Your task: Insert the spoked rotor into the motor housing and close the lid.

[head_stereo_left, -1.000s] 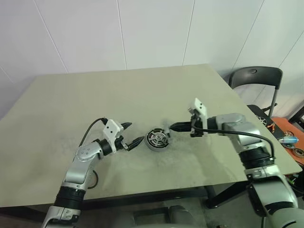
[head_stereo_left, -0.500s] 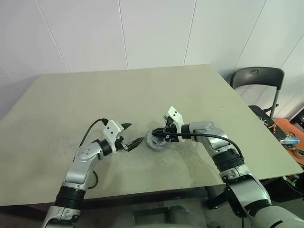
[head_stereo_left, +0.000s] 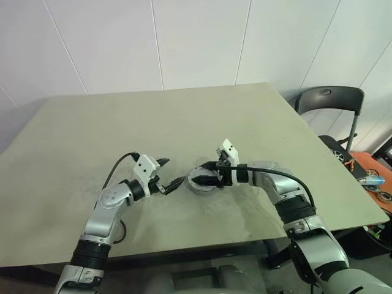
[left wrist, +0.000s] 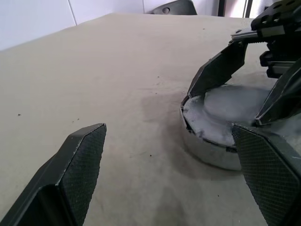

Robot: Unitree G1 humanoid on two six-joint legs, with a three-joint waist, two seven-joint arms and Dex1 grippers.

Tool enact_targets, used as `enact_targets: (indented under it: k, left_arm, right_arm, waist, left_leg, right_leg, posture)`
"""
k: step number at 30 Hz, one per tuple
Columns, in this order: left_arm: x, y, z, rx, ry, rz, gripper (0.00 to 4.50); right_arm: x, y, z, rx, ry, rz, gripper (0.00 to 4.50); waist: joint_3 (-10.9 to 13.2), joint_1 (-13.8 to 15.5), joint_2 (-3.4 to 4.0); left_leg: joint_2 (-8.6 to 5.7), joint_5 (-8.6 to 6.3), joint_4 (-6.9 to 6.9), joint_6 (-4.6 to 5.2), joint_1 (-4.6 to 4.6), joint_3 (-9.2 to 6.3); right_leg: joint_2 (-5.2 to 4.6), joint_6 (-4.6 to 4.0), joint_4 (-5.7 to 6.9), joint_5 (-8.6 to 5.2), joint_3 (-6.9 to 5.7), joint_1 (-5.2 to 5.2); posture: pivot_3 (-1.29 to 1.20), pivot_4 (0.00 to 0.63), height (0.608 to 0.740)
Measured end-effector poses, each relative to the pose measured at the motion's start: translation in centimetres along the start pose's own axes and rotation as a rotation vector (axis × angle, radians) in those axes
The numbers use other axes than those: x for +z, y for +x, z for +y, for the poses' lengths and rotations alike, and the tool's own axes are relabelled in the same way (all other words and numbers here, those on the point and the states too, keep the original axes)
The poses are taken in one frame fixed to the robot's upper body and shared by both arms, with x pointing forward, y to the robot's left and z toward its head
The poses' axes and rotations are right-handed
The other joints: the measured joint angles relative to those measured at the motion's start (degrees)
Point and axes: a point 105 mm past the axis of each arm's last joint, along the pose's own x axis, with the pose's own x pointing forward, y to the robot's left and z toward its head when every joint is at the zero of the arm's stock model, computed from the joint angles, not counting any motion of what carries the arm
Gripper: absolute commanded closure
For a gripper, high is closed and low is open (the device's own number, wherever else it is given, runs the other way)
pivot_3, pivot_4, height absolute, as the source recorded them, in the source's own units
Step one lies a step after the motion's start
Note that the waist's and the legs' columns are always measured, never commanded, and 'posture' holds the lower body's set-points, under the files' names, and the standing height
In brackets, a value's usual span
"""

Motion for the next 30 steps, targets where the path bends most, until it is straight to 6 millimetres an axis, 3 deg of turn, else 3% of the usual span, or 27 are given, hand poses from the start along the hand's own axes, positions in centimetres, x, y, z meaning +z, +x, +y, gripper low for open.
enact_targets:
  k: [17,18,21,22,24,30]
  left_arm:
    - [-0.2,0.0,0.2,0.016,0.008,0.009,0.0]
    - [-0.2,0.0,0.2,0.017,0.008,0.009,0.0]
    - [-0.2,0.0,0.2,0.017,0.008,0.009,0.0]
    - [-0.2,0.0,0.2,0.017,0.008,0.009,0.0]
    - [-0.2,0.0,0.2,0.017,0.008,0.009,0.0]
    - [-0.2,0.0,0.2,0.017,0.007,0.01,0.0]
  right_arm:
    - [-0.3,1.2,0.3,-0.02,-0.15,0.032,0.03]
    - [-0.3,1.3,0.3,-0.017,-0.156,0.033,0.42]
    - [-0.3,1.4,0.4,-0.008,-0.157,0.033,0.42]
    - [-0.3,1.4,0.4,-0.008,-0.154,0.032,0.87]
    - [-0.3,1.5,0.5,-0.006,-0.147,0.031,1.25]
    - [-0.2,1.5,0.5,-0.008,-0.14,0.026,1.24]
  waist:
    - [0.0,0.0,-0.02]
    - [0.0,0.0,-0.02]
    - [0.0,0.0,-0.02]
    - [0.0,0.0,-0.02]
    - [0.0,0.0,-0.02]
    - [0.0,0.0,-0.02]
  left_leg:
    - [0.01,0.0,0.02,0.0,0.05,0.0]
    - [0.01,0.0,0.02,0.0,0.05,0.0]
    - [0.01,0.0,0.02,0.0,0.05,0.0]
    - [0.01,0.0,0.01,0.0,0.05,-0.01]
    - [0.01,0.0,0.0,0.0,0.05,-0.01]
    - [0.01,0.0,0.01,0.0,0.05,-0.01]
  right_leg:
    - [0.01,0.0,0.0,-0.01,0.0,0.06]
    - [0.01,0.0,0.0,-0.01,0.0,0.07]
    - [0.02,-0.01,-0.01,-0.01,0.0,0.06]
    - [0.01,-0.01,-0.01,-0.01,0.0,0.06]
    - [0.02,-0.01,-0.01,-0.01,0.0,0.06]
    - [0.01,-0.01,-0.01,-0.01,0.0,0.07]
  posture:
    - [0.0,0.0,0.74]
    - [0.0,0.0,0.74]
    - [0.0,0.0,0.74]
    - [0.0,0.0,0.74]
    - [0.0,0.0,0.74]
    - [0.0,0.0,0.74]
